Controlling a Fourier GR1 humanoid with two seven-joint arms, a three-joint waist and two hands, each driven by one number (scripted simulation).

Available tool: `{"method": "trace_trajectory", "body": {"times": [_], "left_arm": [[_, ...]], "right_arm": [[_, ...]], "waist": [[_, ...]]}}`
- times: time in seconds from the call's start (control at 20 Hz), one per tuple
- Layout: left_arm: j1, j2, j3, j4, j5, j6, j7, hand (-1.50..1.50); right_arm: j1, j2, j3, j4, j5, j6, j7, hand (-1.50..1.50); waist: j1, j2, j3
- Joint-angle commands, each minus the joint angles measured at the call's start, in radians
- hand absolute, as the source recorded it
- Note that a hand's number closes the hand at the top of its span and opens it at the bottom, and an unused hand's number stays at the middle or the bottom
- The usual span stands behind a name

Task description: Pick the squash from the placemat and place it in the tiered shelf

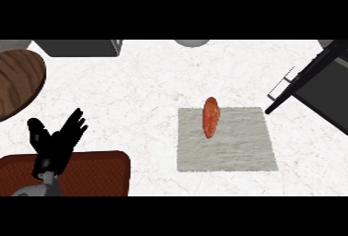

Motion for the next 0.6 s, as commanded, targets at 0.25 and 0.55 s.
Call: {"method": "trace_trajectory", "body": {"times": [0.25,0.55], "left_arm": [[0.045,-0.009,-0.002,0.003,-0.011,0.006,0.013,0.0],[0.024,0.002,0.013,0.017,-0.015,0.008,0.014,0.0]], "right_arm": [[0.175,-0.111,-0.311,-0.216,-0.194,0.15,0.06,-1.5],[0.291,-0.165,-0.549,-0.26,-0.416,0.341,0.036,-1.5]], "waist": [[-0.022,-0.003,-0.002],[-0.026,-0.003,-0.002]]}}
